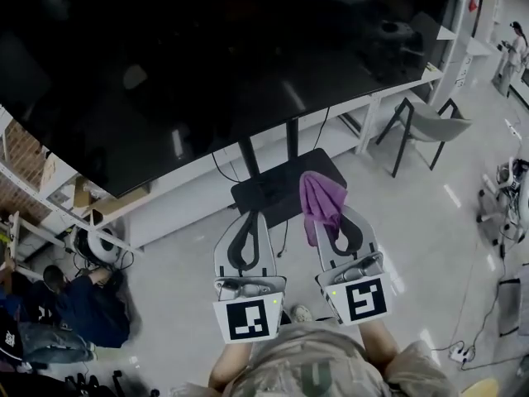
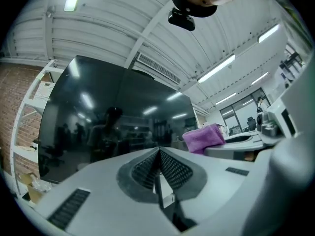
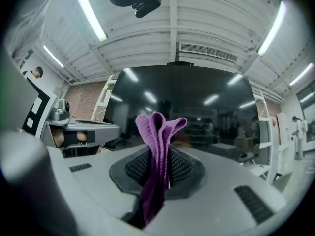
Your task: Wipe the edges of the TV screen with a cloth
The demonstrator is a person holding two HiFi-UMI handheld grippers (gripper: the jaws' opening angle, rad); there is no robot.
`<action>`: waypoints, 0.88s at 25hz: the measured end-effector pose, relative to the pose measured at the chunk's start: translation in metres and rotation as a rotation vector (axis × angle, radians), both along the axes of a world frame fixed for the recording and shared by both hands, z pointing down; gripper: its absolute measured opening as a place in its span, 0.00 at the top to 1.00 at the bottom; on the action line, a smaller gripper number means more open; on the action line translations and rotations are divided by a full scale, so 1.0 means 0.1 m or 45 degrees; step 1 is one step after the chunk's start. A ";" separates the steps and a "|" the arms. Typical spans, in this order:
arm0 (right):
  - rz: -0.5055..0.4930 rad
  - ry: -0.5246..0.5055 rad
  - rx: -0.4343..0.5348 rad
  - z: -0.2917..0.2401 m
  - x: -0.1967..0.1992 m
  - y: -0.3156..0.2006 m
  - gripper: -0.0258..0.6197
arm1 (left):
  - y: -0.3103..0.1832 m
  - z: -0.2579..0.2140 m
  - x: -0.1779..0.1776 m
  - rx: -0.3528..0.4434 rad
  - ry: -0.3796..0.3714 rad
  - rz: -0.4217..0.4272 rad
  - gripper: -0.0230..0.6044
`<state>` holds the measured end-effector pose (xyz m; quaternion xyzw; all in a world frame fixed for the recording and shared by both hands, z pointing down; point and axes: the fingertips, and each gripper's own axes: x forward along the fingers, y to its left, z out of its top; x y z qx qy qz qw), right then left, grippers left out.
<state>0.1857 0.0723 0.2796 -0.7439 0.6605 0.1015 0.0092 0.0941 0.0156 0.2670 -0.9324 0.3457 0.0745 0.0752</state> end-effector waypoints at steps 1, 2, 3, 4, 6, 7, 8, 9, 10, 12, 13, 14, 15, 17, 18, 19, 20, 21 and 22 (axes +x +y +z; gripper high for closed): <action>-0.005 0.004 -0.011 0.05 0.00 0.01 0.87 | 0.01 0.04 0.00 -0.002 -0.006 0.001 0.94; -0.015 0.010 -0.021 0.09 -0.01 0.01 0.87 | 0.01 0.08 0.01 -0.005 -0.006 0.001 0.94; -0.026 0.015 -0.029 0.12 -0.02 0.00 0.87 | 0.01 0.09 0.02 -0.011 0.001 -0.001 0.94; -0.036 0.017 -0.033 0.14 -0.02 -0.01 0.87 | 0.00 0.11 0.04 -0.019 0.009 -0.003 0.94; -0.045 0.016 -0.031 0.16 -0.03 -0.03 0.87 | 0.01 0.12 0.04 -0.027 0.014 -0.011 0.94; -0.054 0.010 -0.028 0.16 -0.05 -0.04 0.87 | 0.01 0.13 0.04 -0.027 0.015 -0.014 0.94; -0.066 0.005 -0.025 0.16 -0.08 -0.06 0.87 | 0.01 0.14 0.04 -0.028 0.016 -0.015 0.94; -0.076 0.010 -0.027 0.16 -0.11 -0.07 0.88 | 0.02 0.15 0.04 -0.031 0.017 -0.015 0.94; -0.081 0.025 -0.031 0.16 -0.13 -0.08 0.88 | 0.03 0.16 0.05 -0.035 0.018 -0.013 0.94; -0.082 0.051 -0.039 0.17 -0.13 -0.10 0.87 | 0.04 0.21 0.06 -0.047 0.014 -0.012 0.94; -0.081 0.055 -0.041 0.17 -0.13 -0.10 0.87 | 0.05 0.22 0.06 -0.053 0.012 -0.012 0.94; -0.079 0.055 -0.044 0.19 -0.13 -0.10 0.87 | 0.05 0.23 0.07 -0.056 0.010 -0.010 0.94; -0.076 0.055 -0.050 0.21 -0.12 -0.10 0.88 | 0.05 0.24 0.07 -0.059 0.009 -0.009 0.94; -0.070 0.057 -0.068 0.26 -0.11 -0.09 0.87 | 0.06 0.24 0.09 -0.060 0.012 -0.005 0.94; -0.067 0.056 -0.079 0.29 -0.09 -0.08 0.88 | 0.06 0.24 0.10 -0.059 0.014 -0.002 0.94; -0.065 0.054 -0.090 0.32 -0.09 -0.08 0.88 | 0.08 0.25 0.11 -0.058 0.015 0.004 0.94; -0.066 0.053 -0.098 0.33 -0.08 -0.08 0.88 | 0.09 0.25 0.13 -0.057 0.012 0.011 0.94; -0.068 0.055 -0.100 0.34 -0.08 -0.08 0.88 | 0.11 0.26 0.15 -0.058 0.007 0.018 0.94; -0.069 0.061 -0.099 0.34 -0.08 -0.07 0.88 | 0.13 0.28 0.17 -0.060 0.001 0.025 0.94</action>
